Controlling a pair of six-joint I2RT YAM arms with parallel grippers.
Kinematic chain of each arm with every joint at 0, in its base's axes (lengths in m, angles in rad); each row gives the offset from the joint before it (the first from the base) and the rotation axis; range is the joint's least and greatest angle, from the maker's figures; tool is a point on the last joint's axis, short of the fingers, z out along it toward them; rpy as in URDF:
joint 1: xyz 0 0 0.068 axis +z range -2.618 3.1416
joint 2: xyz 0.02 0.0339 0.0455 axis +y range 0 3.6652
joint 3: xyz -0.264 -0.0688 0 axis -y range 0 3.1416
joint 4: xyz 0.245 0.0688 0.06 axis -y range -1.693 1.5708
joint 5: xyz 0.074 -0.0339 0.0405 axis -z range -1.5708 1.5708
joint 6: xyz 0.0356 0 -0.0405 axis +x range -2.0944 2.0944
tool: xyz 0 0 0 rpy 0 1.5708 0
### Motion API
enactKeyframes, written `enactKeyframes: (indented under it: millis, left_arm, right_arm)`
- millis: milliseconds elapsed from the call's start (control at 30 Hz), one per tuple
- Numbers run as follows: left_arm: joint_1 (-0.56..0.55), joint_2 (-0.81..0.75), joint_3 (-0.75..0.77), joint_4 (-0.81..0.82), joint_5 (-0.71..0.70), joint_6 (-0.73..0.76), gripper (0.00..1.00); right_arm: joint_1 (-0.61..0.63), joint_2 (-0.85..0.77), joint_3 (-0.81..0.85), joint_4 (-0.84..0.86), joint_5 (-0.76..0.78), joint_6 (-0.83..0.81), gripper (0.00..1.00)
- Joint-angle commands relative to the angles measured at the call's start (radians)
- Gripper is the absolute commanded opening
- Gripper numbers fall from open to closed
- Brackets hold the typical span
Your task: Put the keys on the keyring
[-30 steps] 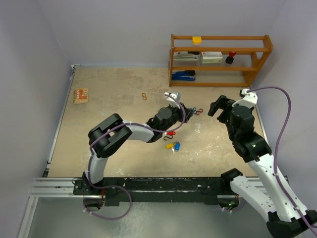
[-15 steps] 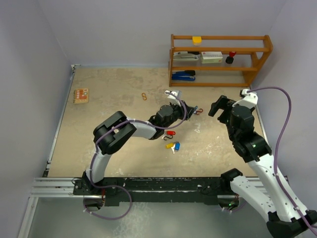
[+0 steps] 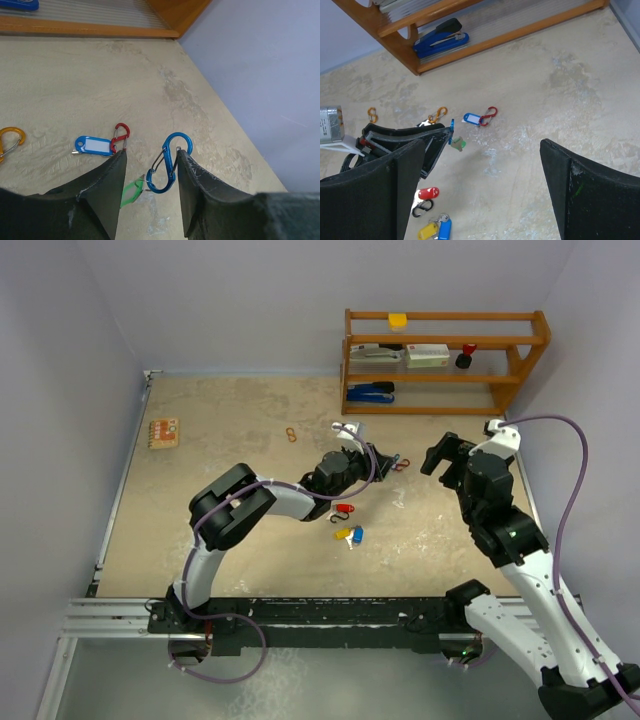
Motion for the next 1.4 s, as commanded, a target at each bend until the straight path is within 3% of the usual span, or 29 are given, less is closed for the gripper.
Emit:
enactKeyframes:
  millis: [0,333,800,1000,1367]
  left_arm:
    - [0.011,-0.034,0.014,0.042,0.013,-0.005,0.43]
    - [0.016,-0.064,-0.011,0.05,0.013,-0.005,0.41]
    - [0.016,-0.169,-0.094,0.083,0.072,0.052,0.38]
    - [0.013,-0.17,-0.101,0.09,0.089,0.075,0.38]
    - [-0.001,-0.182,-0.104,0.086,0.099,0.124,0.38]
  right_arm:
    - [-0.002,-0.001,0.022,0.022,0.014,-0.004,1.0]
    - [-0.002,0.081,0.066,-0.003,-0.019,0.001,1.0]
    - [-0.029,0.299,0.138,0.006,-0.243,0.081,0.95]
    - [-0.042,0.353,0.134,0.055,-0.318,0.121,0.78]
    - [-0.056,0.441,0.133,0.104,-0.36,0.161,0.62]
